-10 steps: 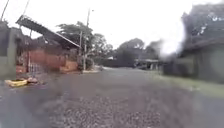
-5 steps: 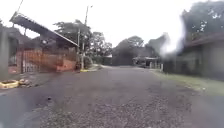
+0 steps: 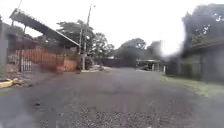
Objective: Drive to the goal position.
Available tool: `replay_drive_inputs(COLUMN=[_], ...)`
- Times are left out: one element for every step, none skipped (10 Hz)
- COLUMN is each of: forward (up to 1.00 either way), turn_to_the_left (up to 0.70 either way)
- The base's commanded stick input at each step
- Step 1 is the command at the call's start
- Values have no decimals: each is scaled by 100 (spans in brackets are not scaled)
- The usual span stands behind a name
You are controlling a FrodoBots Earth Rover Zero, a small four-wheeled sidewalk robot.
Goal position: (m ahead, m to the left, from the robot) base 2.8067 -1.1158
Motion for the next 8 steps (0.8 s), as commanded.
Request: replay_drive_inputs(forward=[70, 70, 70, 70, 70, 70, 70, 70], turn_to_the_left=[0, 0, 0, -6, -26, -35, -35, -35])
